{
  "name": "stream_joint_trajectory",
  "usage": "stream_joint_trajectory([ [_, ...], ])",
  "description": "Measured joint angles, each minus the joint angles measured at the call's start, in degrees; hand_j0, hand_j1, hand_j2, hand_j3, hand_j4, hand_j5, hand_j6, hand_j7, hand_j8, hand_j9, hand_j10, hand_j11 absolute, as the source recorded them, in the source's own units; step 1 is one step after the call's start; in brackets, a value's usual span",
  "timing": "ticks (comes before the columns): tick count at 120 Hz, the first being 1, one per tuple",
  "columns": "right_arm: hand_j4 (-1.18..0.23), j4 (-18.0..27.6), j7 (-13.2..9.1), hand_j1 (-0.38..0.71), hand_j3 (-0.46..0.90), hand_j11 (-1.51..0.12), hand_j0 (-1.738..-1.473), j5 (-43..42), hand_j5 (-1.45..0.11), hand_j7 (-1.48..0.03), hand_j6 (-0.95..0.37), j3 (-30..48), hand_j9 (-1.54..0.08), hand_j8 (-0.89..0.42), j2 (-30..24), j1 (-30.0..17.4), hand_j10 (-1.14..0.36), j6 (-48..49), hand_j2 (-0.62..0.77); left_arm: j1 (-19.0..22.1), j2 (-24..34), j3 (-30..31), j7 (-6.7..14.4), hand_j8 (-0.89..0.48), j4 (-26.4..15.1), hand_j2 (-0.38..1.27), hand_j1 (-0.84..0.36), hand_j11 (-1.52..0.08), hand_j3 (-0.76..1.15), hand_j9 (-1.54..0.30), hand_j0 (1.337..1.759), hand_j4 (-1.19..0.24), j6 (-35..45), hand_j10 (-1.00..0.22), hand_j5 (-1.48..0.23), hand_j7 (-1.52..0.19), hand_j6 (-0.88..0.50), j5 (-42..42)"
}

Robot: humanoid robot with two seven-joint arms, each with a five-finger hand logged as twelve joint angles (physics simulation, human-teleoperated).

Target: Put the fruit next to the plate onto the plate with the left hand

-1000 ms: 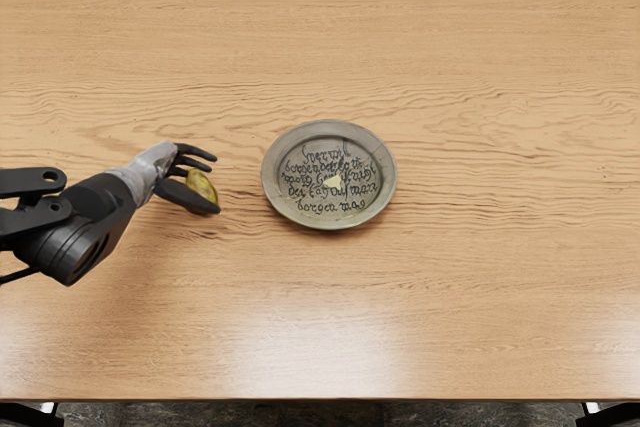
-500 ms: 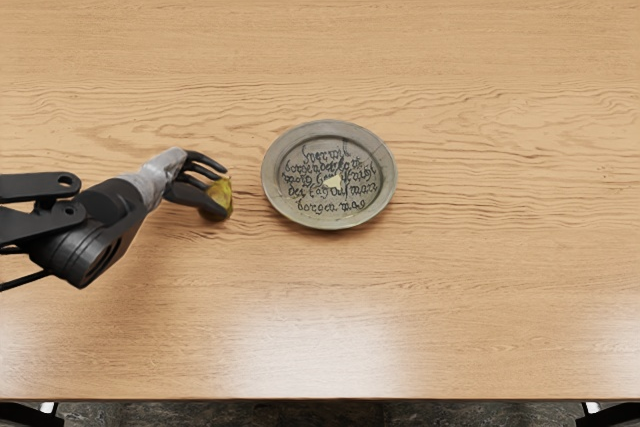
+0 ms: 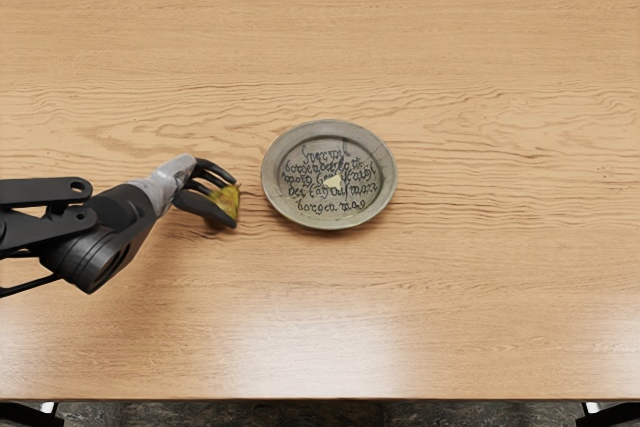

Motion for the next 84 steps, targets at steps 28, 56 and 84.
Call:
stream_joint_trajectory([
  [28,-0.01,0.0,0.0,-0.34,0.0,-0.01,-1.658,-0.01,-0.01,-0.01,-0.01,0.0,-0.01,-0.01,0.0,0.01,-0.01,0.0,0.0,-1.42,1.03,0.04,0.21,-0.5,-0.2,0.48,-0.3,-0.62,0.0,-0.87,1.657,-0.65,0.06,-0.75,-0.87,-0.88,-0.44,-0.58],
  [56,-0.01,0.0,0.0,-0.34,0.0,-0.01,-1.658,-0.03,-0.01,-0.01,-0.01,0.0,-0.01,-0.01,0.0,-0.01,-0.01,0.0,0.0,-4.92,1.91,-0.54,0.19,-0.48,-0.27,0.51,-0.33,-0.8,0.0,-0.89,1.657,-0.67,0.08,-0.66,-0.9,-0.91,-0.43,-1.12],
  [84,-0.01,0.0,0.0,-0.34,0.0,-0.01,-1.658,-0.01,-0.01,-0.01,-0.01,0.0,-0.01,-0.01,0.0,0.01,-0.01,0.0,0.0,-5.93,1.67,-3.41,0.17,-0.46,-0.12,0.47,-0.32,-0.88,0.0,-0.91,1.657,-0.68,0.06,-0.61,-0.93,-0.93,-0.4,-1.5],
])
